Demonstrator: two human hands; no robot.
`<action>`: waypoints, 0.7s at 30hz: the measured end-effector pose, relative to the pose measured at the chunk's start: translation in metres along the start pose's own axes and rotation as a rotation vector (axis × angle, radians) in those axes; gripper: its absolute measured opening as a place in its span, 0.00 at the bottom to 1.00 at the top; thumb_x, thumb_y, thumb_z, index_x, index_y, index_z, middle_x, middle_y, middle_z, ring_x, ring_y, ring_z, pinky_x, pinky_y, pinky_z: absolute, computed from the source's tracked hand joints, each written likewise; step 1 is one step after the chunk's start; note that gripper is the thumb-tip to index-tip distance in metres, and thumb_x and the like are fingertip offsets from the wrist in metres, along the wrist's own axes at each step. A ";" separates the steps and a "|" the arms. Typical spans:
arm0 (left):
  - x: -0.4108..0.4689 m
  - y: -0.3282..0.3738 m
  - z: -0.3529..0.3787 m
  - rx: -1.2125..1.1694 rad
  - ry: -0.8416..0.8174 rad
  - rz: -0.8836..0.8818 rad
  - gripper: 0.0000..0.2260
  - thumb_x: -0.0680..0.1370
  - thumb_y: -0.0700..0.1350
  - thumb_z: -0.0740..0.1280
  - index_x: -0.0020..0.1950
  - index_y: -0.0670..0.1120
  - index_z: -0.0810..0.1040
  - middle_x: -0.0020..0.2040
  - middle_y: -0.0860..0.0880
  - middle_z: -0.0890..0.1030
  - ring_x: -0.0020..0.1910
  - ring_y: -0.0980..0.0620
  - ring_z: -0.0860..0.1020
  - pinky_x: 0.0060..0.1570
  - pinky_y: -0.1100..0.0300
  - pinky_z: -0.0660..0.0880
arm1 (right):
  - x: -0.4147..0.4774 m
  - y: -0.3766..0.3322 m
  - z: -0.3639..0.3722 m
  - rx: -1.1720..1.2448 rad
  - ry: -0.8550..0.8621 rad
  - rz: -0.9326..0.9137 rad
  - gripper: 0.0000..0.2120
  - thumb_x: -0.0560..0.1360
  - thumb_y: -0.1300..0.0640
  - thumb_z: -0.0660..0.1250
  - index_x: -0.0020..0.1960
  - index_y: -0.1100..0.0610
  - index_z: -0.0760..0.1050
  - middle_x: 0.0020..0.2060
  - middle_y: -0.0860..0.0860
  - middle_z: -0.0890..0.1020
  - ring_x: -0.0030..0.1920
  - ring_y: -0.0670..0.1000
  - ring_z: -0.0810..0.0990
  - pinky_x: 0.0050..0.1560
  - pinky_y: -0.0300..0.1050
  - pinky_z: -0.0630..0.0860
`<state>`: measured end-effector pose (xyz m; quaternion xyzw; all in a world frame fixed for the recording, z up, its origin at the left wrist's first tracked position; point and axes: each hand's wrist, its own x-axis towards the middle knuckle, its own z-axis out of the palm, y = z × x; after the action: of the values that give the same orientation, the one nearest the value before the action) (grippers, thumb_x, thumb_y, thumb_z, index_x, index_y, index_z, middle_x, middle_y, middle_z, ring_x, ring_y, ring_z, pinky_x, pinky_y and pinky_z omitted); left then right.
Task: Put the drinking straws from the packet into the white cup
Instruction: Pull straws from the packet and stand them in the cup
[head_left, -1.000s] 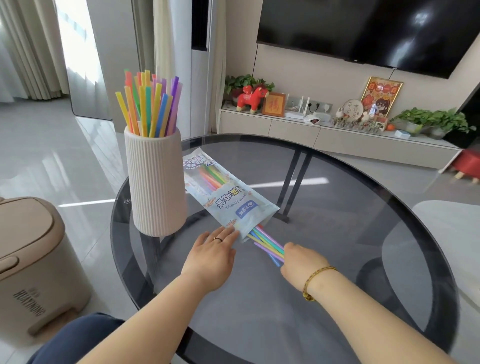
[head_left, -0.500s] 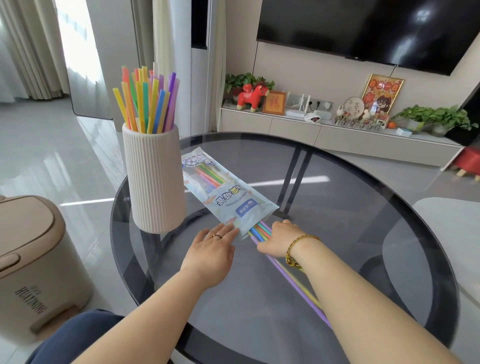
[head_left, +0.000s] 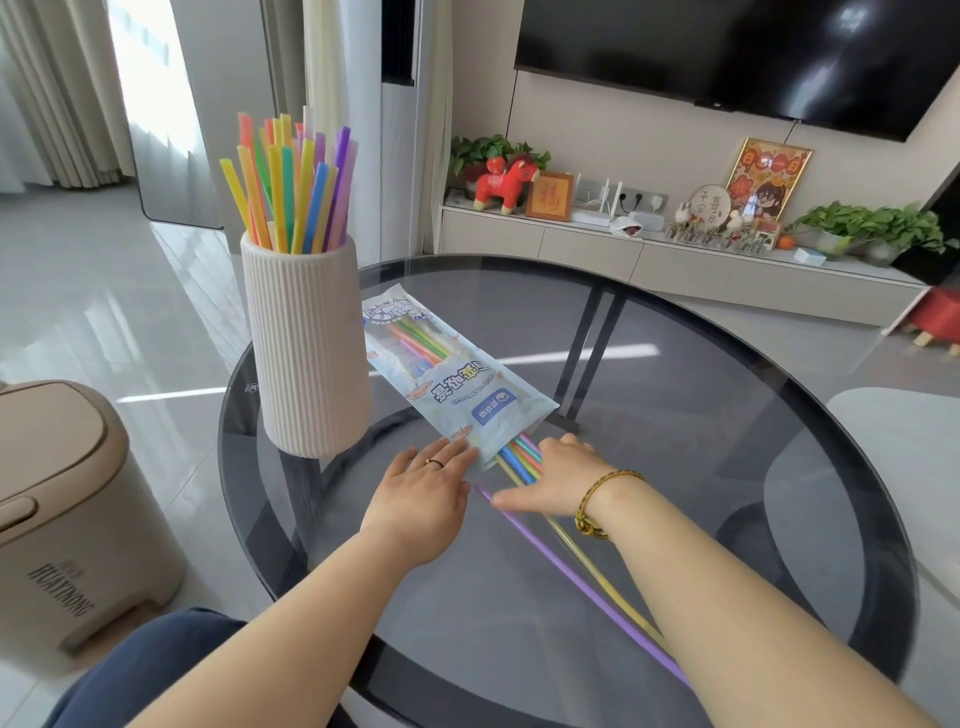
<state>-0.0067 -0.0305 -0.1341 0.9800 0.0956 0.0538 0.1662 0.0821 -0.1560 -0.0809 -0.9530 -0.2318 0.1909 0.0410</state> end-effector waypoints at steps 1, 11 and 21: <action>0.000 0.000 0.000 0.002 -0.001 -0.003 0.20 0.80 0.46 0.49 0.73 0.50 0.54 0.76 0.53 0.53 0.74 0.56 0.51 0.72 0.57 0.46 | -0.002 -0.003 0.003 -0.040 -0.004 -0.006 0.39 0.65 0.39 0.67 0.66 0.61 0.61 0.63 0.57 0.66 0.66 0.57 0.64 0.62 0.48 0.67; 0.000 0.000 0.000 0.003 -0.003 -0.006 0.20 0.80 0.46 0.49 0.72 0.50 0.54 0.76 0.53 0.54 0.74 0.55 0.52 0.72 0.56 0.46 | -0.005 -0.010 0.009 0.008 0.123 0.122 0.17 0.74 0.60 0.61 0.61 0.63 0.64 0.60 0.58 0.75 0.59 0.59 0.76 0.55 0.48 0.73; 0.002 -0.001 0.002 0.009 -0.012 -0.009 0.20 0.80 0.46 0.49 0.73 0.51 0.54 0.76 0.52 0.54 0.74 0.54 0.51 0.72 0.56 0.45 | -0.020 0.021 0.002 -0.108 0.031 0.133 0.15 0.74 0.63 0.59 0.60 0.63 0.64 0.56 0.58 0.77 0.49 0.58 0.76 0.42 0.42 0.67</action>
<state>-0.0047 -0.0300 -0.1359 0.9806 0.0992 0.0467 0.1626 0.0743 -0.1835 -0.0791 -0.9700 -0.1770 0.1654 -0.0198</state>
